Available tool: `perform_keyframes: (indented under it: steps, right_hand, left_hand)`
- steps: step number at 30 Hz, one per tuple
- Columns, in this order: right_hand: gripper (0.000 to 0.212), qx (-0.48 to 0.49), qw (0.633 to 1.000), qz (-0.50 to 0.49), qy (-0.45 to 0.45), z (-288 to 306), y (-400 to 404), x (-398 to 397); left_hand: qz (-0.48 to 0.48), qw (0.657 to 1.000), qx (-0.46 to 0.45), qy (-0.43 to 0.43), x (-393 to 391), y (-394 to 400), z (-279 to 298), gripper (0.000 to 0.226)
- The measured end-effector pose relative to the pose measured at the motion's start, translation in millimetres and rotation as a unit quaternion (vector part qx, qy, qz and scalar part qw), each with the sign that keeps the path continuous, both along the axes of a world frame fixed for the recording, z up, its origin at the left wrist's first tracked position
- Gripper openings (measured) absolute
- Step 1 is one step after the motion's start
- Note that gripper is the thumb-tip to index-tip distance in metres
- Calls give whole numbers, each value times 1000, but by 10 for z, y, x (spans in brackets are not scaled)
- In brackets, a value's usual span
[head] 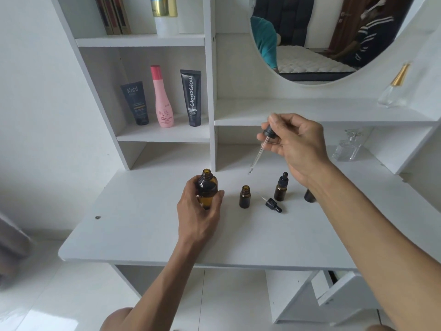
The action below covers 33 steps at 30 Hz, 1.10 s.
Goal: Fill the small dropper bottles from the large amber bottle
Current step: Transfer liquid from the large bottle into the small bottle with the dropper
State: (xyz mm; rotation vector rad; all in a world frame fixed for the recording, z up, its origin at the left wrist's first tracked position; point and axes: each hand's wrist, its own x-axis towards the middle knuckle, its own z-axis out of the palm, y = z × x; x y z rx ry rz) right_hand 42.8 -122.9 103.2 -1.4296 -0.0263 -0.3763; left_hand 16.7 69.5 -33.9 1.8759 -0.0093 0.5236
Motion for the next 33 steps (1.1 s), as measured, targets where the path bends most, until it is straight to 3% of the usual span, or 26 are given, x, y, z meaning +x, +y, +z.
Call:
perform_keyframes:
  steps: [9,33]
  right_hand:
    - [9,26,999,5,20,-198,23,9]
    - [12,-17,1000,3,26,-298,62,7]
  left_hand:
    - [0,1000,-2,4,-21,-10,30,44]
    - [4,1000,-5,0,-34,-19,57,43]
